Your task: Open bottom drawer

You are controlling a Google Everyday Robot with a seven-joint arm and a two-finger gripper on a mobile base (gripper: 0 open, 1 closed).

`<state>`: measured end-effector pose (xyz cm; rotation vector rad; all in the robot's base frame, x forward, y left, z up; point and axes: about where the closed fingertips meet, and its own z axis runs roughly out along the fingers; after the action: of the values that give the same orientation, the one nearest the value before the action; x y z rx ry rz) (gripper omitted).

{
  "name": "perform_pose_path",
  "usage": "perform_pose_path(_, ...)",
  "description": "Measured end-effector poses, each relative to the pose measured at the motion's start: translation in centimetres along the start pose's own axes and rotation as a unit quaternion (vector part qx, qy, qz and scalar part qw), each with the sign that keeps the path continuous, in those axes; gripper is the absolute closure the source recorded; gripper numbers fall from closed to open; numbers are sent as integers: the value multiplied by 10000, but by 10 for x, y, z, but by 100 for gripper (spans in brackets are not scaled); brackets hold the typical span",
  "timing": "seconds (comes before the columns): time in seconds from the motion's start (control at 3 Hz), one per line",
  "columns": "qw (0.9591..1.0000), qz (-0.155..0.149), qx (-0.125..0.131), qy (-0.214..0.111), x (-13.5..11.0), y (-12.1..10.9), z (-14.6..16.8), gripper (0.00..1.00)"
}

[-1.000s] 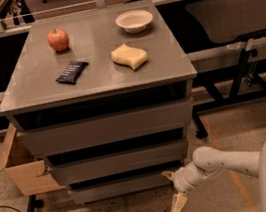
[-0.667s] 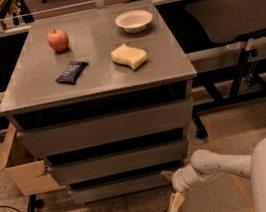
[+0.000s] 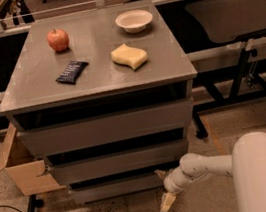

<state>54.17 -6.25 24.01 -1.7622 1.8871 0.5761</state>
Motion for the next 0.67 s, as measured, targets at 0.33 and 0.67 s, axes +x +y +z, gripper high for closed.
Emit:
perform_pose_path(0.33,9992,-220,252,223,-11,-12,11,0)
perform_pose_path(0.67,9978,-377,414,352,-20,-26,18,0)
